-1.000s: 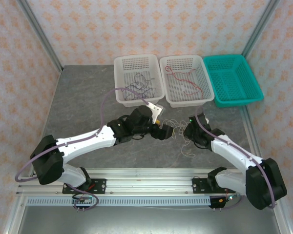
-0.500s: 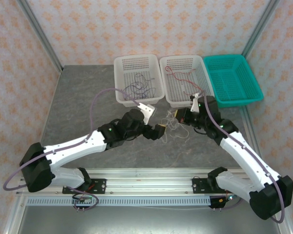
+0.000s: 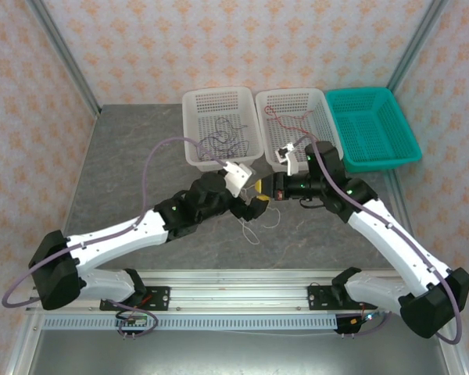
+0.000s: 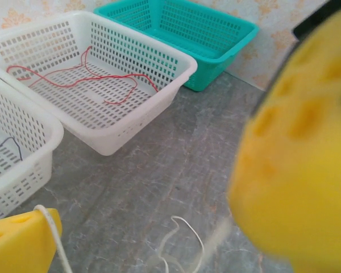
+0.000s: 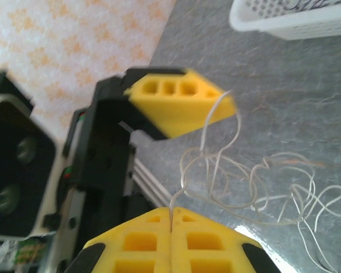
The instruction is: Untangle the cables
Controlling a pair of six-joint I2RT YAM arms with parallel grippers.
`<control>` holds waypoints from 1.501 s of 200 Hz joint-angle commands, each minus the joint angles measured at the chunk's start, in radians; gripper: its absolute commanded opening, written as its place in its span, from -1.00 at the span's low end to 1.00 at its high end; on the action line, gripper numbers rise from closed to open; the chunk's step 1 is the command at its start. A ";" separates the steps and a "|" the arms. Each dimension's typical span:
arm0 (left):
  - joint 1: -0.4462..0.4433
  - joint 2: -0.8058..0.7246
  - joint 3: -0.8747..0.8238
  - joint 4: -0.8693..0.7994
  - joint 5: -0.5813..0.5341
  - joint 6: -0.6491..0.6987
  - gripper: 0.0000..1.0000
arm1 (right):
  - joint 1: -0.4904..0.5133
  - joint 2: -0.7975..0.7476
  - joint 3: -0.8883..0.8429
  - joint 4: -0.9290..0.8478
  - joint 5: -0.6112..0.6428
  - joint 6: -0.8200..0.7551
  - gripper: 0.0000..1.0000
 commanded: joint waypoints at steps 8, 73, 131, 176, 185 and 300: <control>0.001 0.063 0.057 0.039 -0.092 0.065 0.39 | 0.005 -0.055 0.042 0.014 -0.016 -0.001 -1.00; 0.073 0.008 -0.115 0.132 -0.151 -0.130 -0.56 | -0.012 -0.168 0.064 0.039 0.263 0.046 -1.00; 0.111 -0.033 -0.253 0.118 -0.188 -0.218 -0.58 | -0.200 -0.261 0.065 0.093 0.481 0.178 -1.00; 0.136 -0.052 -0.346 0.129 -0.230 -0.258 -0.60 | -0.298 -0.305 0.110 0.101 0.621 0.189 -1.00; 0.143 -0.058 -0.364 0.137 -0.227 -0.262 -0.60 | -0.306 -0.309 0.124 0.094 0.648 0.183 -1.00; 0.165 -0.255 -0.295 0.157 0.130 -0.260 0.46 | -0.311 -0.169 0.222 0.144 0.264 0.184 -1.00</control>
